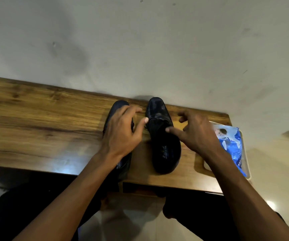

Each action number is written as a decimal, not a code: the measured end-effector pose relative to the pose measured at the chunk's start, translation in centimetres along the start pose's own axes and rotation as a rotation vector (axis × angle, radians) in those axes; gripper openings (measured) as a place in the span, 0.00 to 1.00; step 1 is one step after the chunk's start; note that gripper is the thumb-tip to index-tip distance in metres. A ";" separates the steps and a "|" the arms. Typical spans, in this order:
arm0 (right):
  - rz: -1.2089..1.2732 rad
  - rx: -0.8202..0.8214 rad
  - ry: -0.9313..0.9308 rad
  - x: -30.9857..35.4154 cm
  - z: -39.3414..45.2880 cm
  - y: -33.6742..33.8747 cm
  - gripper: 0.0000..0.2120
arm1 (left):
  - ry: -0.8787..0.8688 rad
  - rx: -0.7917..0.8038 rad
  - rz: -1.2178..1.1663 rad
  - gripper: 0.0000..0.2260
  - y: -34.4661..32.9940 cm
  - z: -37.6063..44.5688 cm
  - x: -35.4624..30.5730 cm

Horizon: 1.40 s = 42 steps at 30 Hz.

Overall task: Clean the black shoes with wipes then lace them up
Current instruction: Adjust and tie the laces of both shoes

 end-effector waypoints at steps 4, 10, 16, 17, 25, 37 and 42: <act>-0.116 0.215 -0.064 -2.0 0.3 -2.6 0.31 | -0.091 0.106 0.034 0.12 -2.1 0.2 -2.2; -0.053 0.173 -0.036 -2.3 -1.2 -3.5 0.17 | 0.133 0.198 -0.016 0.10 -3.7 0.9 -2.6; -0.003 0.256 -0.052 -3.1 -3.0 -4.0 0.19 | 0.345 0.363 -0.152 0.10 -4.2 0.9 -2.1; 0.005 0.274 -0.048 -3.1 -3.2 -4.0 0.18 | 0.351 0.376 -0.164 0.11 -4.2 0.9 -2.1; 0.505 0.356 -0.125 -3.8 -1.6 -1.4 0.12 | 0.403 0.327 -0.084 0.18 -4.8 1.0 -2.5; 0.457 0.260 -0.175 -2.5 0.8 -2.9 0.11 | 0.440 0.283 -0.177 0.06 -6.0 2.0 -3.2; 0.431 0.257 -0.200 -2.7 0.9 -2.7 0.24 | 0.542 0.296 -0.420 0.05 -5.7 1.6 -2.6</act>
Point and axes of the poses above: each hand's wrist, its own z-axis towards the middle knuckle, its own y-axis out of the back of the hand, x = y × z, the point moved 2 cm from there along z, towards the middle knuckle, and after that the axes turned 11 degrees about x, right-handed, at the moved point
